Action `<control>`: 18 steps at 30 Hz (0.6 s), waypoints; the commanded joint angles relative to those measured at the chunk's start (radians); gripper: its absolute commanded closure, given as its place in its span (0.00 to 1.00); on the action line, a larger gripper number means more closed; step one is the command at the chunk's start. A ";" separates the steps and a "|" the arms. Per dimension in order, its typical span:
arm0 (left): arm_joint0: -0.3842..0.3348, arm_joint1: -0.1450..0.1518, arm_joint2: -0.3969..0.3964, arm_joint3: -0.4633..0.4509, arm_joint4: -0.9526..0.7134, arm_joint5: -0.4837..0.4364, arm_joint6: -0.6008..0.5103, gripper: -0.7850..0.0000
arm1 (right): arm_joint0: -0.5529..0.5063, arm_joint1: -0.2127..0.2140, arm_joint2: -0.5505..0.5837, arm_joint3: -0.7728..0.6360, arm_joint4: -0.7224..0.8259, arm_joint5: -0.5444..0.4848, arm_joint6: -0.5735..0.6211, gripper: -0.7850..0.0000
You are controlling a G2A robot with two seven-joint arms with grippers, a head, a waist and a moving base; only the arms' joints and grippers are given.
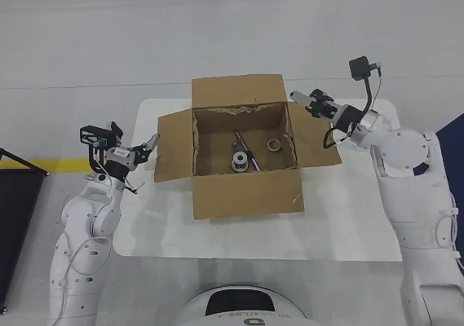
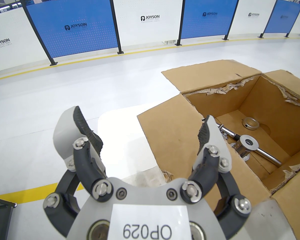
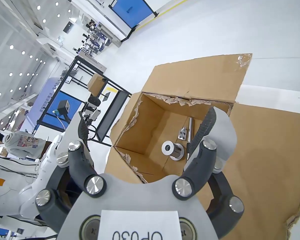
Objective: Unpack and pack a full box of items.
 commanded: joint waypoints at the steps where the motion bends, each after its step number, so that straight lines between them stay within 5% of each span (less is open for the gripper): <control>1: 0.000 0.000 0.000 0.000 0.000 0.000 0.000 0.00 | 0.000 0.000 0.000 0.000 0.000 0.000 0.000 0.00; 10: 0.000 0.000 0.000 0.000 0.000 0.000 0.000 0.00 | 0.005 -0.005 -0.023 0.010 0.080 -0.018 0.015 0.00; 18: 0.000 0.000 0.000 0.000 0.000 0.000 0.000 0.00 | 0.183 -0.031 -0.278 0.060 -0.097 0.059 0.144 0.00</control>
